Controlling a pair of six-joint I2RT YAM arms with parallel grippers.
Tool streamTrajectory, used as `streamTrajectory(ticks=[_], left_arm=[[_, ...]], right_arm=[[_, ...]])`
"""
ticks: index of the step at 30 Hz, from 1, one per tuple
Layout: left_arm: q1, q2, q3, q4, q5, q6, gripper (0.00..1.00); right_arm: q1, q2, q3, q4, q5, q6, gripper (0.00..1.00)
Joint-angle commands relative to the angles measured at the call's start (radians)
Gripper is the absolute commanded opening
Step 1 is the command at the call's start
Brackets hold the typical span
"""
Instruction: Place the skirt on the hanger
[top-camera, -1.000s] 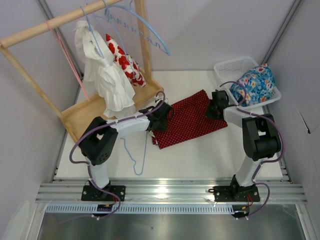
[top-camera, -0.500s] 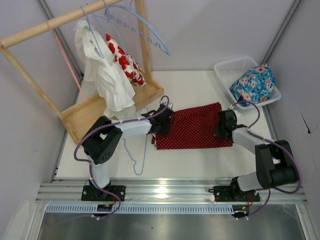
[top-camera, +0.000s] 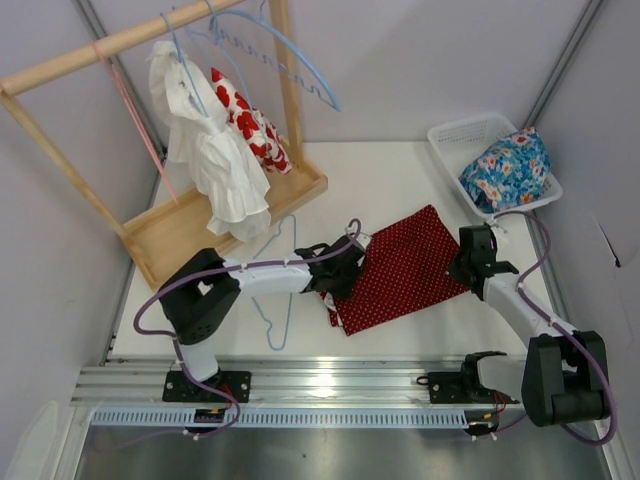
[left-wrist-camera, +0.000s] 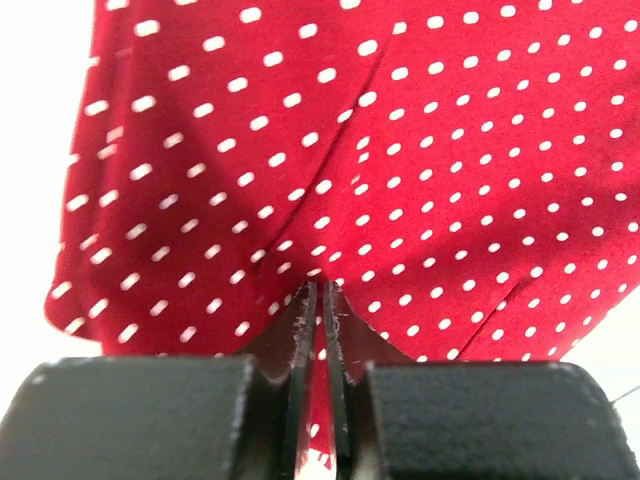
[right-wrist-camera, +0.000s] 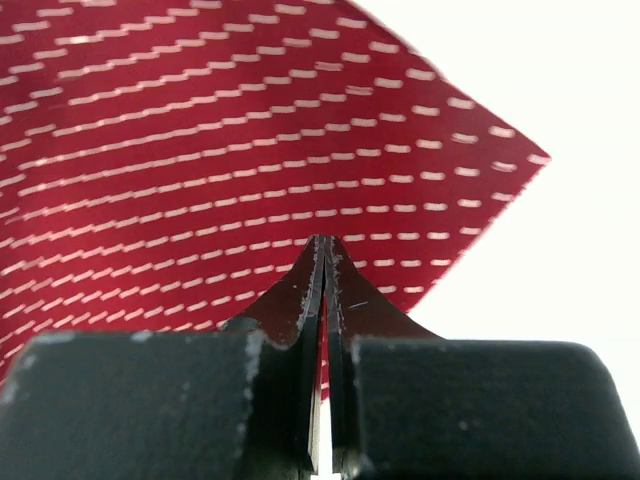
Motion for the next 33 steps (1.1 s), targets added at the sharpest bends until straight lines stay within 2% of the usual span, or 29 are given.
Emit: streamTrajectory(ticks=[1, 4, 5, 8, 9, 10, 11, 12, 13, 15, 20, 27, 33], left_arm=[[0.007, -0.107, 0.008, -0.053, -0.060, -0.015, 0.11], [0.008, -0.218, -0.003, -0.078, -0.078, -0.041, 0.22], [0.007, -0.251, -0.024, -0.080, -0.087, -0.054, 0.33], [0.007, -0.391, -0.061, -0.112, -0.118, -0.070, 0.53], [0.007, -0.425, -0.075, -0.125, -0.133, -0.085, 0.66], [0.010, -0.489, -0.108, -0.142, -0.148, -0.097, 0.71], [0.011, -0.515, -0.119, -0.185, -0.184, -0.132, 0.76], [0.017, -0.538, -0.151, -0.210, -0.195, -0.154, 0.83], [0.040, -0.583, -0.164, -0.234, -0.199, -0.177, 0.85], [0.077, -0.626, -0.219, -0.261, -0.170, -0.243, 0.87], [0.229, -0.816, -0.421, -0.172, -0.075, -0.334, 0.89], [0.338, -0.930, -0.567, -0.070, -0.052, -0.394, 0.88], [0.456, -0.939, -0.581, -0.144, -0.112, -0.429, 0.86]], right_arm=[[0.050, -0.067, 0.070, 0.025, -0.033, -0.053, 0.00], [0.099, -0.135, 0.065, 0.045, -0.113, -0.082, 0.00], [0.122, -0.153, 0.064, 0.057, -0.153, -0.090, 0.01], [0.171, -0.208, 0.059, 0.070, -0.187, -0.116, 0.08], [0.186, -0.221, 0.059, 0.073, -0.187, -0.119, 0.15], [0.195, -0.237, 0.056, 0.077, -0.191, -0.125, 0.19], [0.214, -0.244, 0.056, 0.077, -0.208, -0.128, 0.27], [0.220, -0.247, 0.056, 0.082, -0.222, -0.131, 0.31], [0.228, -0.250, 0.058, 0.081, -0.236, -0.133, 0.34], [0.252, -0.251, 0.056, 0.082, -0.260, -0.137, 0.42], [0.314, -0.248, 0.033, 0.117, -0.289, -0.151, 0.54], [0.389, -0.213, 0.019, 0.148, -0.303, -0.166, 0.56], [0.426, -0.202, 0.013, 0.159, -0.294, -0.157, 0.57]])
